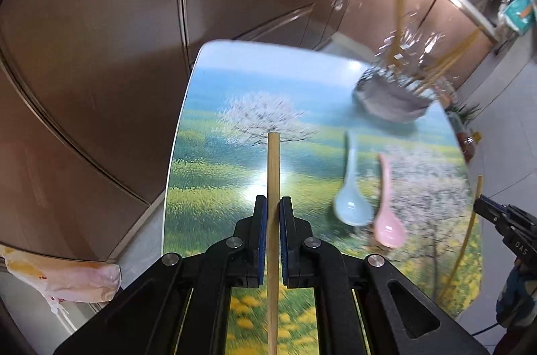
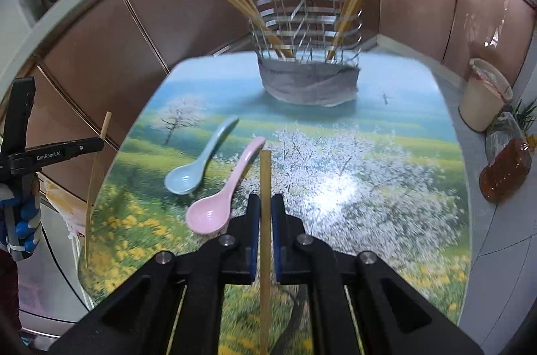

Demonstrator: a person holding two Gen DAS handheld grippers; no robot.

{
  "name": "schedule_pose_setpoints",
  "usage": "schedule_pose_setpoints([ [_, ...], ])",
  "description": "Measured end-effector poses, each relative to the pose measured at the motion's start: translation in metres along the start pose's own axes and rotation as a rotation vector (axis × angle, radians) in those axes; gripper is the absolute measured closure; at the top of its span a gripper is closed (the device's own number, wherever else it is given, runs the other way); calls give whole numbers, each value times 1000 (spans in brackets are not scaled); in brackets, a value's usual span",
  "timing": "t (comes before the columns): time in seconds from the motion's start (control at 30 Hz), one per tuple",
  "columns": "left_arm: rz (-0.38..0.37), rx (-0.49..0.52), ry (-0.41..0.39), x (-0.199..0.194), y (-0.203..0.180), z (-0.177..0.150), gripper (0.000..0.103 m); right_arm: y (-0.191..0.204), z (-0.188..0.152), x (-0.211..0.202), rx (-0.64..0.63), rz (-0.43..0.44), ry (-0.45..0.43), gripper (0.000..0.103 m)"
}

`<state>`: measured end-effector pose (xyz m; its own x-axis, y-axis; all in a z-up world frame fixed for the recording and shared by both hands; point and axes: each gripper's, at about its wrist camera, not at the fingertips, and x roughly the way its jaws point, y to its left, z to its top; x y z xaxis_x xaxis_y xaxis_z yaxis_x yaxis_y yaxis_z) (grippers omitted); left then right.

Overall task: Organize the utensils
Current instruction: 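Lift the left tool's chopstick over the wire holder while the right tool carries its own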

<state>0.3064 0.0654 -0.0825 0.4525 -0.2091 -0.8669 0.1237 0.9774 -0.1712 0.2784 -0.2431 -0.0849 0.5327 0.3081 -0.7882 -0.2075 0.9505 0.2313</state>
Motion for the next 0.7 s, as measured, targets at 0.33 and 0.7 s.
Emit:
schedule_pose_setpoints([
  [0.33,-160,19,-221,-109,-51,25,97,5,28,-85,4,3,-200,97],
  [0.7,-376,-32,-448,-132,-105,117,97,4,125,-144,-16,6,-452,97],
])
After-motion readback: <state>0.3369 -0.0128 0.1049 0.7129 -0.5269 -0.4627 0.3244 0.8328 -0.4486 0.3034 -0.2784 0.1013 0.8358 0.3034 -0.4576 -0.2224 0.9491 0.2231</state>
